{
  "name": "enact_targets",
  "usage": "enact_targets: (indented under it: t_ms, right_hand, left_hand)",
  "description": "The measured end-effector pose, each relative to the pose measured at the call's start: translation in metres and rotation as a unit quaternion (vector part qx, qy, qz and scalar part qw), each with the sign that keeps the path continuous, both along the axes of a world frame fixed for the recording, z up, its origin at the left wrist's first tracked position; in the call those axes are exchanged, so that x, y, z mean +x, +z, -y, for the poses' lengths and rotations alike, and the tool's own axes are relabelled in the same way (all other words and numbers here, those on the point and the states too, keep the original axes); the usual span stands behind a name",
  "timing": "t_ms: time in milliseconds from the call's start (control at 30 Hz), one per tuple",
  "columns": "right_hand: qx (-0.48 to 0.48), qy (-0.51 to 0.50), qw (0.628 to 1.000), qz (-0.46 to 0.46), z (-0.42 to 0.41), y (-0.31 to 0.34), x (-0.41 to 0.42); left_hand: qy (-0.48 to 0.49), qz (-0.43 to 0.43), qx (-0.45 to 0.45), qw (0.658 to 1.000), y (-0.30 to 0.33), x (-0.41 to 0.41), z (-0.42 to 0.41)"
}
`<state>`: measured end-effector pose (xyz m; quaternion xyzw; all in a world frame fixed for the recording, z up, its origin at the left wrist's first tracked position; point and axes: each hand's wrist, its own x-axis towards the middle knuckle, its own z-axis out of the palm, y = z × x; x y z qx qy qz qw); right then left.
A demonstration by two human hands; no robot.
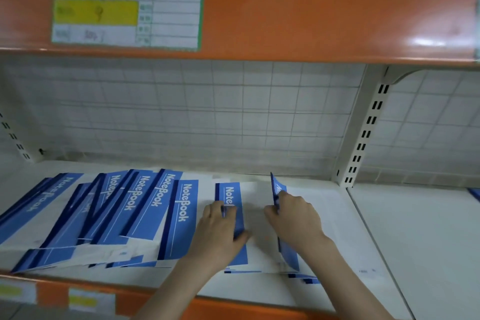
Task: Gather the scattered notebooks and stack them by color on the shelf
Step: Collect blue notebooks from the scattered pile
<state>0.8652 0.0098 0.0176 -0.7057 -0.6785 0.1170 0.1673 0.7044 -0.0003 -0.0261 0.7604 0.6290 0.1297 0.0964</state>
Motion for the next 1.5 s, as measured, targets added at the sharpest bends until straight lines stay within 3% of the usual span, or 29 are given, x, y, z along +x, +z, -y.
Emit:
enact_targets:
  t_ms: [133, 267, 400, 700, 867, 933, 1033, 1233, 1333, 1400, 1500]
  right_hand:
    - [-0.004, 0.014, 0.995, -0.102, 0.0, 0.011, 0.021]
    - [0.027, 0.03, 0.991, -0.128, 0.004, 0.018, 0.026]
    - [0.033, 0.062, 0.989, -0.129, 0.005, 0.018, 0.014]
    - [0.043, 0.105, 0.99, -0.081, 0.002, 0.003, -0.011]
    - [0.073, 0.121, 0.986, -0.093, 0.001, -0.002, -0.011]
    - [0.081, 0.128, 0.983, -0.105, 0.0, -0.001, -0.01]
    - [0.082, 0.144, 0.978, -0.123, 0.0, 0.001, -0.013]
    - [0.081, 0.169, 0.975, -0.119, 0.004, -0.006, -0.006]
    - [0.018, 0.252, 0.945, -0.208, 0.004, -0.003, 0.008]
    - [-0.026, 0.299, 0.937, -0.177, 0.003, -0.004, 0.013]
    - [-0.04, 0.303, 0.951, -0.054, 0.002, -0.006, 0.013]
  left_hand:
    - [0.075, -0.012, -0.022, 0.997, 0.005, -0.002, -0.007]
    - [0.09, 0.051, -0.034, 0.994, 0.009, 0.006, -0.01]
    - [0.117, 0.158, -0.069, 0.978, 0.011, 0.016, -0.012]
    - [0.156, 0.166, -0.123, 0.966, 0.015, 0.014, -0.022]
    - [0.087, 0.278, -0.091, 0.952, 0.013, 0.015, -0.023]
    - [0.076, 0.338, -0.068, 0.935, 0.013, 0.023, -0.019]
    - [0.106, 0.447, -0.089, 0.884, 0.021, 0.034, -0.017]
    - [0.091, 0.519, -0.157, 0.835, 0.022, 0.029, -0.02]
    - [0.128, 0.561, -0.153, 0.803, 0.028, 0.025, -0.023]
    - [0.14, 0.608, -0.152, 0.766, 0.033, 0.022, -0.027]
    - [0.13, 0.604, -0.15, 0.772, 0.041, 0.02, -0.032]
